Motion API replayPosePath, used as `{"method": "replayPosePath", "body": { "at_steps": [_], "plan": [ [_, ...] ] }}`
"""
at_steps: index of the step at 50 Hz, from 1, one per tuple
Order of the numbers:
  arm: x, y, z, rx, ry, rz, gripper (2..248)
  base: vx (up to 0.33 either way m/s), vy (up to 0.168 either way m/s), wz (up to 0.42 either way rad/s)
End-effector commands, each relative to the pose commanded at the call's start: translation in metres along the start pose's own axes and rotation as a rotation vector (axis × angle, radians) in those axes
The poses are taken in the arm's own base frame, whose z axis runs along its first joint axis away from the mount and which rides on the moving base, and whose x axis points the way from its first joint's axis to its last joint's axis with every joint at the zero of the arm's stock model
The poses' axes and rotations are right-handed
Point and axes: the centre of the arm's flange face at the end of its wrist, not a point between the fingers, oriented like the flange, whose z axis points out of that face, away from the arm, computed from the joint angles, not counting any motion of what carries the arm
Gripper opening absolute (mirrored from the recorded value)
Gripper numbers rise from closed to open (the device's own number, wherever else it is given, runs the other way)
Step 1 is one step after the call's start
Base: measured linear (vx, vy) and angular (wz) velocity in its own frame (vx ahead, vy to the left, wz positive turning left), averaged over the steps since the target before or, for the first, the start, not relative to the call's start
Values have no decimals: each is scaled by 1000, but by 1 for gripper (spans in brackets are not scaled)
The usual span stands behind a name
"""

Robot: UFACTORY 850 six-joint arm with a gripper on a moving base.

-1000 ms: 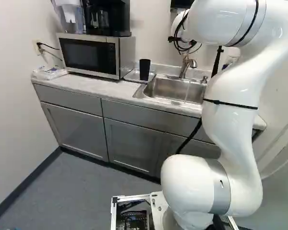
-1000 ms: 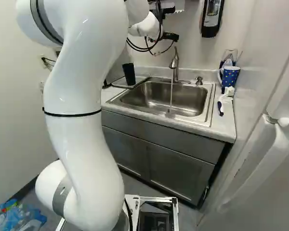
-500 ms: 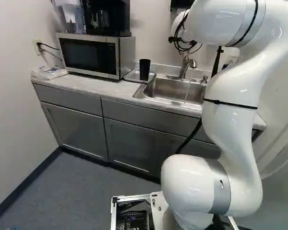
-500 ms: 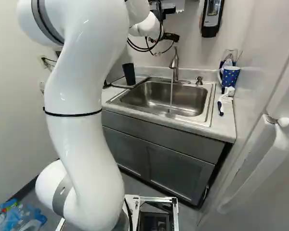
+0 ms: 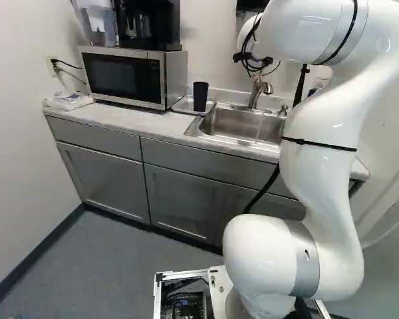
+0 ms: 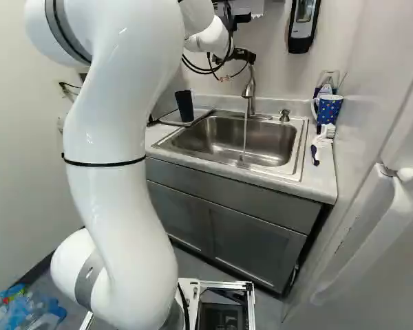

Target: Rinse the cup and place it in the tray

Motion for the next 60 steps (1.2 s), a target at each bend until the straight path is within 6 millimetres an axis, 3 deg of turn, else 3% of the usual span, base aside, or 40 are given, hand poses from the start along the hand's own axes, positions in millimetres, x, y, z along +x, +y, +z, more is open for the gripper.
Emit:
{"method": "replayPosePath", "body": {
  "at_steps": [60],
  "plan": [
    [-13,3,-13,-7,-121,2,247,0,0,0]
  ]
}}
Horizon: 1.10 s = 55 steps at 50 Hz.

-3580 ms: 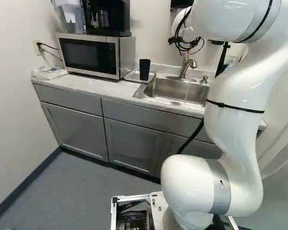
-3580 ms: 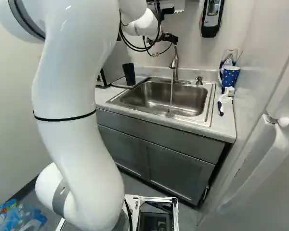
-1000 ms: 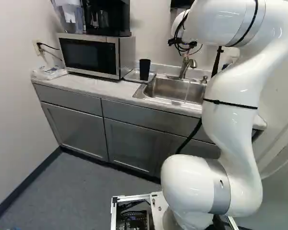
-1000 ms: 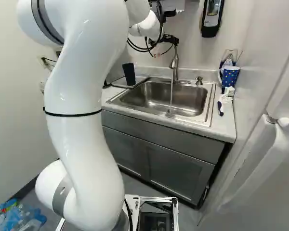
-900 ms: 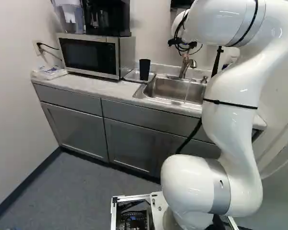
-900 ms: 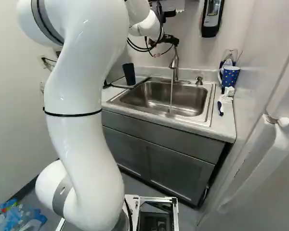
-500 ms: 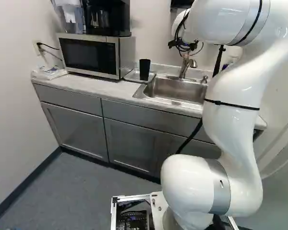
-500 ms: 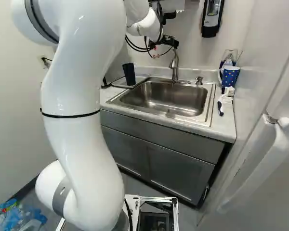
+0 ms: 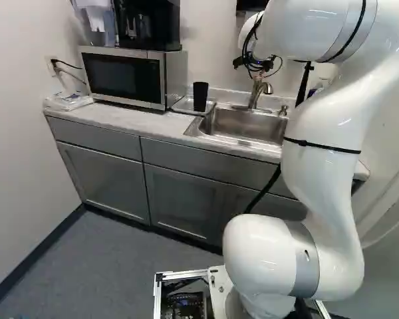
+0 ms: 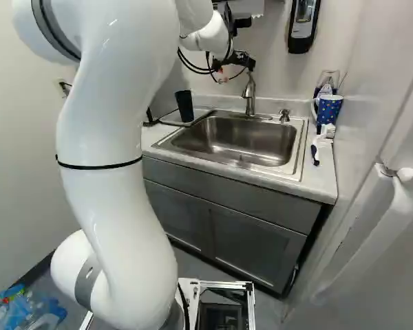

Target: Rinse the cup and place it in the tray

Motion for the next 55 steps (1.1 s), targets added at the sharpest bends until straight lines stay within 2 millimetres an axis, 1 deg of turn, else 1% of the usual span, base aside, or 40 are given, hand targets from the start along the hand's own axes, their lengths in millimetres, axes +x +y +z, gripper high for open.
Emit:
{"method": "replayPosePath", "body": {
  "at_steps": [8,14,32,55],
  "plan": [
    [2,-1,-2,2,29,-1,247,0,0,0],
    [4,-5,-9,9,74,-3,247,0,0,0],
    [7,-19,-43,35,231,-9,247,0,0,0],
    [-8,-13,-86,28,241,-7,247,0,0,0]
  ]
}}
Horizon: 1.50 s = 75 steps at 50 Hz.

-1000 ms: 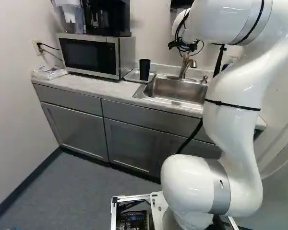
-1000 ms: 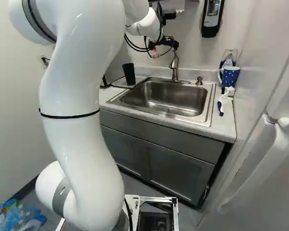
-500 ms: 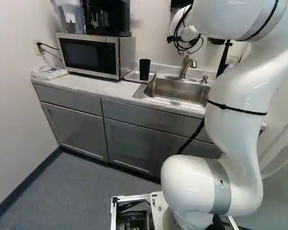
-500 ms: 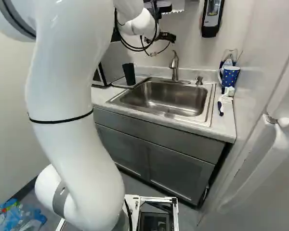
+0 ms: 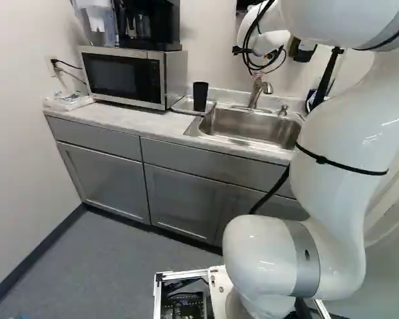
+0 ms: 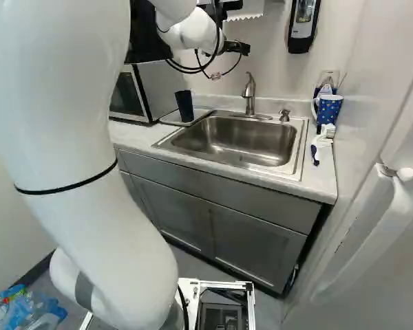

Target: Rinse the cup and place it in the tray

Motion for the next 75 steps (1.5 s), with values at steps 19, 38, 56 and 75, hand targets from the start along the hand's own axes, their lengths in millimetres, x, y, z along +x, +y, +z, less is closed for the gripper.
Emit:
{"method": "replayPosePath", "body": {
  "at_steps": [19,38,56,75],
  "plan": [
    [-8,-2,-31,4,-29,-1,247,0,0,0],
    [-22,-13,-64,22,-116,-6,247,0,0,0],
    [-33,-14,-70,20,-229,3,247,0,0,0],
    [-45,-13,-74,15,-370,24,247,0,0,0]
  ]
}}
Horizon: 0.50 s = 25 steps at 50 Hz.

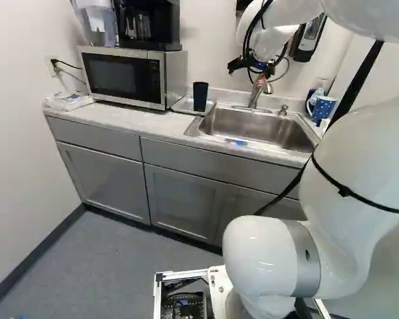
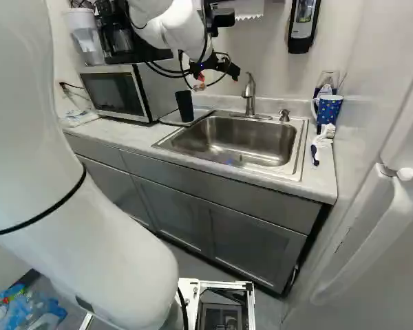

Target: Rinse the cup and place it in the tray

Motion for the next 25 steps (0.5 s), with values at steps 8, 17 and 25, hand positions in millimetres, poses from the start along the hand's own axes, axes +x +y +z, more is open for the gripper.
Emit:
{"method": "replayPosePath", "body": {
  "at_steps": [8,17,25],
  "plan": [
    [-5,4,0,-6,-59,14,247,0,0,0],
    [-10,11,-1,-17,-125,33,247,0,0,0],
    [-16,19,-2,-29,-184,53,247,0,0,0]
  ]
}}
